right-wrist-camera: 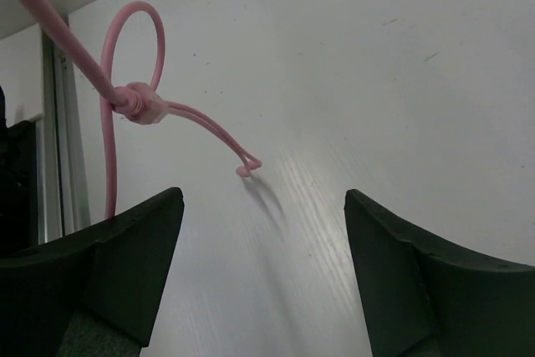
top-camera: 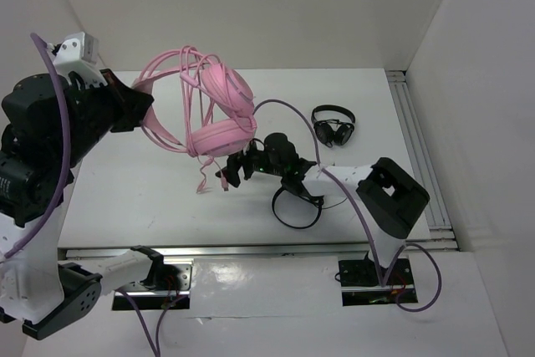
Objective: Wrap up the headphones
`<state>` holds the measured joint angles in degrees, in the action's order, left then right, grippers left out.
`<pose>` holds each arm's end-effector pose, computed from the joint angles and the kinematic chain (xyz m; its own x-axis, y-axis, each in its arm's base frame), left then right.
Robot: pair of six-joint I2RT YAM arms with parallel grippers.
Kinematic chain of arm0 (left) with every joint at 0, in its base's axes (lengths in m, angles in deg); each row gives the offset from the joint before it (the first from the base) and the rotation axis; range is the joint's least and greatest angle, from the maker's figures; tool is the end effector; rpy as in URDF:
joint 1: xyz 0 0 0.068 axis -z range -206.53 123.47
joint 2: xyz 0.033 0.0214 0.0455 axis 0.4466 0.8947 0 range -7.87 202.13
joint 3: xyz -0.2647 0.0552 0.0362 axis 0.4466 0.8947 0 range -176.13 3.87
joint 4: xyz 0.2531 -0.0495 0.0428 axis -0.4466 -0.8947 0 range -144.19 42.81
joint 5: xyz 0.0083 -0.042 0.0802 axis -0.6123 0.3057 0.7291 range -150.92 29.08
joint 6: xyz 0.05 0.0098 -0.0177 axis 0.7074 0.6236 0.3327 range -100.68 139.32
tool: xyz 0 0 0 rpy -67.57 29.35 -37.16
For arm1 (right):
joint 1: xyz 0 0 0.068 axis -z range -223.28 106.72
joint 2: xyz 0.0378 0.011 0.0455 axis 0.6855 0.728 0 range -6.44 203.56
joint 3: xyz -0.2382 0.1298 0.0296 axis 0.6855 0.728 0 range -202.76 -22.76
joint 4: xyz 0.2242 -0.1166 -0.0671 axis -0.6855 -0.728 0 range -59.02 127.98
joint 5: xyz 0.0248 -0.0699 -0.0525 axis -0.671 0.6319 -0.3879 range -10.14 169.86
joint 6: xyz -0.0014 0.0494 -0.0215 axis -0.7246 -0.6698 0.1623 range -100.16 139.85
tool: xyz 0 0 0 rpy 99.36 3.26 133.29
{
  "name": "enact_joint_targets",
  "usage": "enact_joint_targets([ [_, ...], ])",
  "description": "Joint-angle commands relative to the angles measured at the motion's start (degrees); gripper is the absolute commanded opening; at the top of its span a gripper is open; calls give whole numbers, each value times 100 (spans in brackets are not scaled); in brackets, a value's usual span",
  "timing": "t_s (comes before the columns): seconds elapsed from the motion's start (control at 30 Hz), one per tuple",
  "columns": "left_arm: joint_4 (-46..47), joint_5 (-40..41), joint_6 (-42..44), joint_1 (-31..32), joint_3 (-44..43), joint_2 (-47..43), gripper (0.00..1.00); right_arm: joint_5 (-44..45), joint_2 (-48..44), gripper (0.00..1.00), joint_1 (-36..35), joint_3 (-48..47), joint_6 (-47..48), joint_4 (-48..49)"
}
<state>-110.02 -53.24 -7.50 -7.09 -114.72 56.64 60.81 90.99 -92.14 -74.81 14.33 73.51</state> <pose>0.1048 -0.0320 0.5688 -0.2207 -0.3964 -0.8912 0.1183 0.8961 -0.4278 0.2379 0.2900 0.2247 -0.2008 -0.0917 -0.9753 -0.9083 0.3904 0.1503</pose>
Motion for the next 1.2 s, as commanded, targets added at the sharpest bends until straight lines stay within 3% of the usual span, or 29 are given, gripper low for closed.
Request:
enact_joint_targets([
  [0.0, 824, -373, -481, 25, 36, -281, 0, -414, 267, 83, 26, -419, -273, 393],
  [0.13, 895, -163, -481, 25, 265, -334, 0, -811, 67, 81, -79, -420, -608, 859],
  [0.3, 1035, 189, -428, 25, 862, -518, 0, -1047, -241, 81, -307, -683, -844, 684],
  [0.5, 1343, 401, -656, 25, 1479, -703, 0, -1602, 223, 81, -668, -1280, -1574, 789],
  [0.57, 1396, 401, -718, 25, 1409, -642, 0, -1410, 434, 81, -861, -1359, -1505, 658],
  [0.77, 1291, 628, -613, 25, 961, -475, 0, 513, -20, 84, -932, -912, -926, 219],
  [0.87, 1203, 848, -613, 25, 680, -475, 0, 1174, -22, 78, -932, -1148, -565, -694],
  [0.93, 1203, 849, -613, 25, 565, -475, 0, 1465, -74, 68, -932, -1097, -512, -828],
  [0.97, 1203, 797, -613, 25, 512, -475, 0, 1526, -170, 62, -932, -992, -512, -706],
  [1.03, 1150, 656, -718, 25, 450, -413, 0, 1606, -250, 33, -863, -754, -564, -372],
  [1.17, 1202, 419, -789, 25, 450, -413, 0, 1554, -251, 19, -809, -823, -564, -187],
])
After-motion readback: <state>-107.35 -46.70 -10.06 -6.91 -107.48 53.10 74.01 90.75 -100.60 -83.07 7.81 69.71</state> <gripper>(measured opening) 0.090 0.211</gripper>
